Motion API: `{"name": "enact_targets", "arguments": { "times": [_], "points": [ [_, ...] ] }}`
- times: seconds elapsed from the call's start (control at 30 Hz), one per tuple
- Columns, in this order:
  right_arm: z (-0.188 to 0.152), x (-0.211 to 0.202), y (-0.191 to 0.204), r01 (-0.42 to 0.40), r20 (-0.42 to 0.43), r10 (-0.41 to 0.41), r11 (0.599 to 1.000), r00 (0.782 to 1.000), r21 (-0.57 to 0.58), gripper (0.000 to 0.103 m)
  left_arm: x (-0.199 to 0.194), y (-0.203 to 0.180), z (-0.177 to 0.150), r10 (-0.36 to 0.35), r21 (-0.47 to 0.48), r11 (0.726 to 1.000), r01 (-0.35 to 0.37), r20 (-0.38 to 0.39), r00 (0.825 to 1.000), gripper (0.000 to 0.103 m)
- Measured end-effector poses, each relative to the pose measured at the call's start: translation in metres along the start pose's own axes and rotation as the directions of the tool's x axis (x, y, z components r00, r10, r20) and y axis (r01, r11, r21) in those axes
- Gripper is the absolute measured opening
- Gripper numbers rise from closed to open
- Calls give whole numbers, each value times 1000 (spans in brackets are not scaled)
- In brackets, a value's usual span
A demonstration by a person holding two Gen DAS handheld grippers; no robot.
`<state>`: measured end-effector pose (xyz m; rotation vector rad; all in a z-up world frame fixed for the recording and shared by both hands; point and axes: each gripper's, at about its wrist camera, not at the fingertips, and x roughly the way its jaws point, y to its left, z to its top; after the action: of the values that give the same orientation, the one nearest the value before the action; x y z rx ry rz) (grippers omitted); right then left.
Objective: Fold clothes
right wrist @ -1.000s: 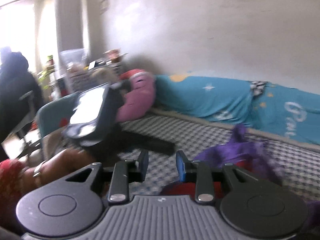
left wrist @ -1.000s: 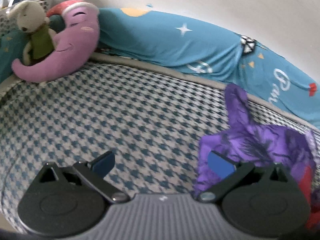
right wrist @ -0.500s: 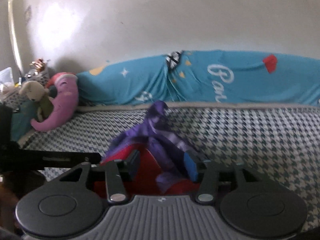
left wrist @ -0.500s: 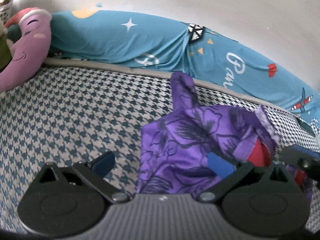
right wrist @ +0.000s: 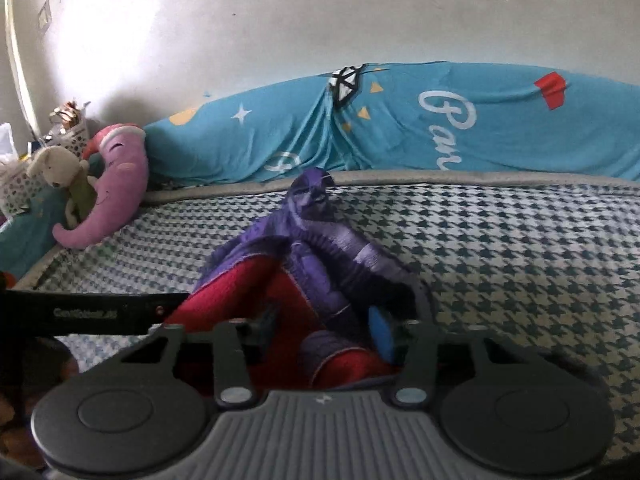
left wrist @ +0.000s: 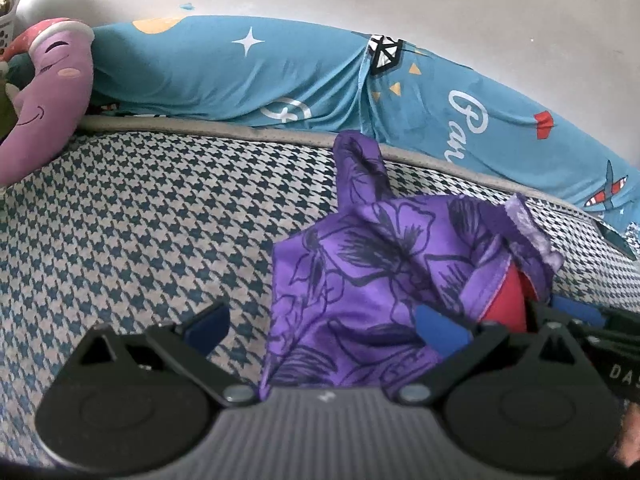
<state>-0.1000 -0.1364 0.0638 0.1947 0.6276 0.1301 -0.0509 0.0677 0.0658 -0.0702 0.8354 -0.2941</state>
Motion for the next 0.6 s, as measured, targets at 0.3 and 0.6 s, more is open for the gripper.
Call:
{"name": "enact_targets", "arguments": {
  "times": [0.3,0.6],
  "points": [
    [-8,-22,31,-128,38,135,981,990,-144,10,-5,25,7,60,-86,995,-58,26,998,103],
    [-50,-51,111,-335,-74,338,833,938,-440,10,-21,50,14,50,-161,986,-38,72,996,103]
  ]
}}
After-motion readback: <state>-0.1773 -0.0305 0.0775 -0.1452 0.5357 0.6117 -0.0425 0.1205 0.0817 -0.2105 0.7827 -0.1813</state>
